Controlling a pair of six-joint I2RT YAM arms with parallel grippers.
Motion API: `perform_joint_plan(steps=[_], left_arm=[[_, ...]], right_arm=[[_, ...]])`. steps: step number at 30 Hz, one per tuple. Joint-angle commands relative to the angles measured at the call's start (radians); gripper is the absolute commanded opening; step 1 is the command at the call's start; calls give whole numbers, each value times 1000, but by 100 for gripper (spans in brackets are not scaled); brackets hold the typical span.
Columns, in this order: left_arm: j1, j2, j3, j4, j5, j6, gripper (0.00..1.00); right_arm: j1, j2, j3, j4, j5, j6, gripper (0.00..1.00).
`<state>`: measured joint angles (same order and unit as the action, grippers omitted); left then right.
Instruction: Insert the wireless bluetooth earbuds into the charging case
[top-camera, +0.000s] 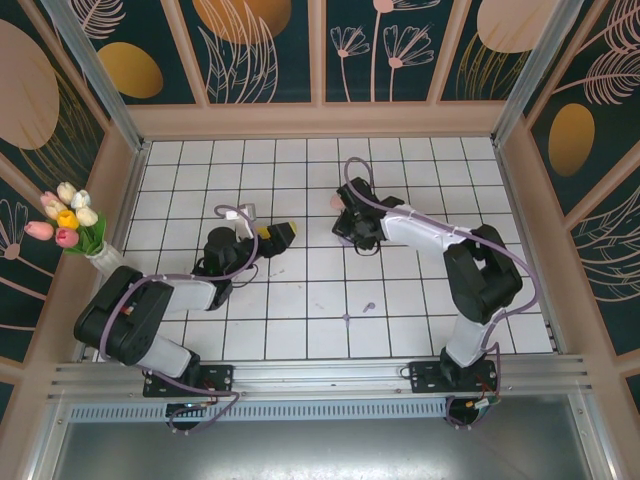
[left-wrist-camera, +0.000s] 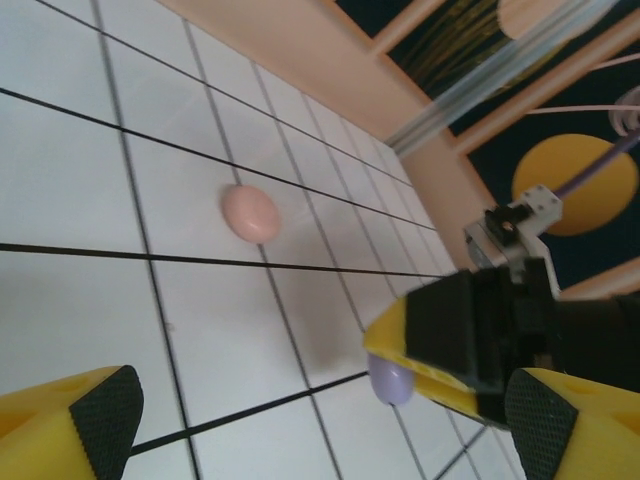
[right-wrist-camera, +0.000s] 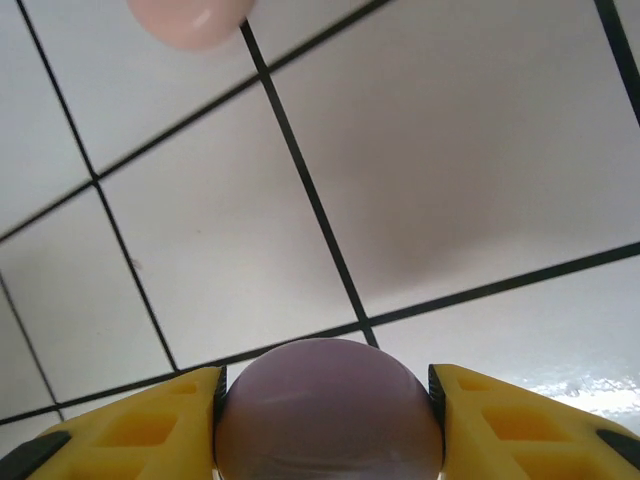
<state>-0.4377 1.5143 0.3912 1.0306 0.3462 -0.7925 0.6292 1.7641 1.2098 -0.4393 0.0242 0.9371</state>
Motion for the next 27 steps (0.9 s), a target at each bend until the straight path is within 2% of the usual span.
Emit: perform_joint_plan(steps=[1,11,27], left_arm=[[-7,31,-8,177,92,-26,94],[-42,130,31,301,122,-64,89],[-97,341,152,448,65,-138,78]], right_arm=[[-15,-52,31,57,-39,60,40],[-29,-71,77,150,-108,137,40],[-30,-59,119,203,-171,186,40]])
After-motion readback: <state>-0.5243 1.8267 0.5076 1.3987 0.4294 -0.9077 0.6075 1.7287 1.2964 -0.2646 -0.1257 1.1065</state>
